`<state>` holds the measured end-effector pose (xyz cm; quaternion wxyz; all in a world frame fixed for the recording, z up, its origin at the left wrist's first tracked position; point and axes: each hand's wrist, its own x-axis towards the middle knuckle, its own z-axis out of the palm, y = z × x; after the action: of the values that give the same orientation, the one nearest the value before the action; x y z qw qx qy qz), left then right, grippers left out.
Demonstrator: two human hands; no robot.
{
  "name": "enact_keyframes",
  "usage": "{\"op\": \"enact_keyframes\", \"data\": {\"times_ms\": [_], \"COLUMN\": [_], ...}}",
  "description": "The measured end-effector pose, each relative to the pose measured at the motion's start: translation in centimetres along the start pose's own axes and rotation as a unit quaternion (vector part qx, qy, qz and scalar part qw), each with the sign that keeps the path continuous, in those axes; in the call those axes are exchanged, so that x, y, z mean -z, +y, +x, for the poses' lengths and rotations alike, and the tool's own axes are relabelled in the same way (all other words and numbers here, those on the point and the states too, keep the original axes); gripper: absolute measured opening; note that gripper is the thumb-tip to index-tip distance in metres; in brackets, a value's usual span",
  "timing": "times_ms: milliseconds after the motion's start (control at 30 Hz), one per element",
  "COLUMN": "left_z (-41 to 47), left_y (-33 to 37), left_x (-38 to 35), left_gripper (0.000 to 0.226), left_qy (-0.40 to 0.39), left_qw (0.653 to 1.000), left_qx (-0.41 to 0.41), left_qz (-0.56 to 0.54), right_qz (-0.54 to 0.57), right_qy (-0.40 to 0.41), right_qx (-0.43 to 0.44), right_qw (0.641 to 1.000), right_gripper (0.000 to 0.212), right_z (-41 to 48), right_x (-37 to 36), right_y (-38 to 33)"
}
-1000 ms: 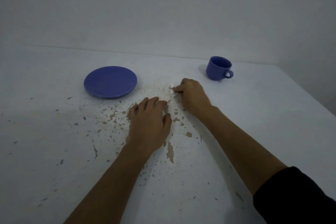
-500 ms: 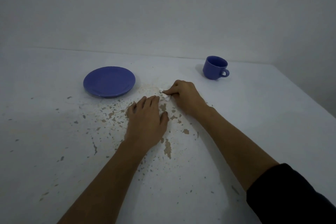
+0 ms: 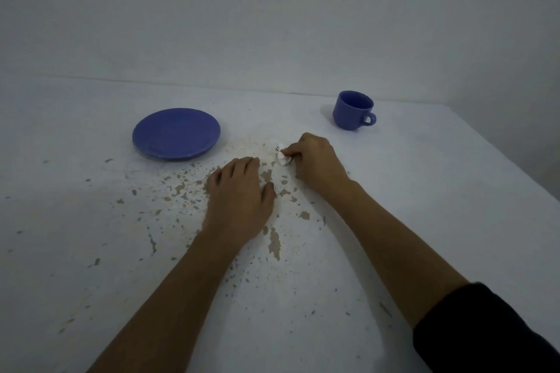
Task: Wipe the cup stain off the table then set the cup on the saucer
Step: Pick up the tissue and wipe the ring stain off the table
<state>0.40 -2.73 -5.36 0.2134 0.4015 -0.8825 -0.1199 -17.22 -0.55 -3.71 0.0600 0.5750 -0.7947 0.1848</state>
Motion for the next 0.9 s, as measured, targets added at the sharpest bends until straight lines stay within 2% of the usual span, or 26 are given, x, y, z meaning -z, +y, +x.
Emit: {"op": "enact_keyframes", "data": {"times_ms": [100,133,267,333,400,467,533,633,700,800,900], "left_z": [-0.2,-0.3,-0.3,-0.4,-0.4,-0.5,-0.5,-0.9,-1.0,-1.1,-1.1], "left_y": [-0.2,-0.3,-0.6,-0.5,-0.6,-0.5,-0.2,0.3,0.4,0.5,0.3], "left_x": [0.1,0.1,0.0,-0.1,-0.2,0.0,0.4,0.9,1.2,1.2,1.4], "left_gripper": [0.055,0.055,0.054,0.053,0.053,0.052,0.051,0.053,0.053,0.047,0.036], "left_qy": [-0.012,-0.014,-0.003,0.004,0.004,0.008,0.022,0.034,0.036,0.042,0.090], "left_qw": [1.000,1.000,0.999,0.999,0.999,0.997,0.990,0.970,0.959,0.947,0.948], "left_qx": [-0.009,-0.010,-0.013,-0.015,-0.014,-0.009,-0.004,-0.027,-0.057,-0.075,-0.064], "left_qz": [-0.009,-0.017,-0.030,-0.034,-0.045,-0.077,-0.142,-0.239,-0.275,-0.308,-0.297], "right_qz": [0.027,0.024,-0.008,0.036,0.142,0.294,0.428,0.549,0.599,0.596,0.554], "right_qy": [0.019,0.023,0.003,-0.020,-0.013,0.008,0.002,-0.046,-0.069,-0.088,-0.090], "right_qx": [-0.142,-0.165,-0.077,-0.062,-0.098,-0.163,-0.225,-0.266,-0.265,-0.252,-0.237], "right_qw": [0.989,0.986,0.997,0.997,0.985,0.942,0.876,0.791,0.753,0.757,0.793], "right_gripper": [0.027,0.026,0.032,0.033,0.030,0.029,0.029,0.029,0.030,0.025,0.021], "right_z": [1.3,1.3,-1.2,-2.4,-2.8,-3.5,-4.0,-4.6,-4.8,-5.2,-5.8], "right_x": [1.0,1.0,0.8,1.2,2.0,2.9,3.4,3.8,4.0,4.2,4.5], "right_y": [1.6,1.6,-1.3,-1.8,-1.6,-1.7,-1.9,-2.3,-2.6,-3.0,-3.2]}}
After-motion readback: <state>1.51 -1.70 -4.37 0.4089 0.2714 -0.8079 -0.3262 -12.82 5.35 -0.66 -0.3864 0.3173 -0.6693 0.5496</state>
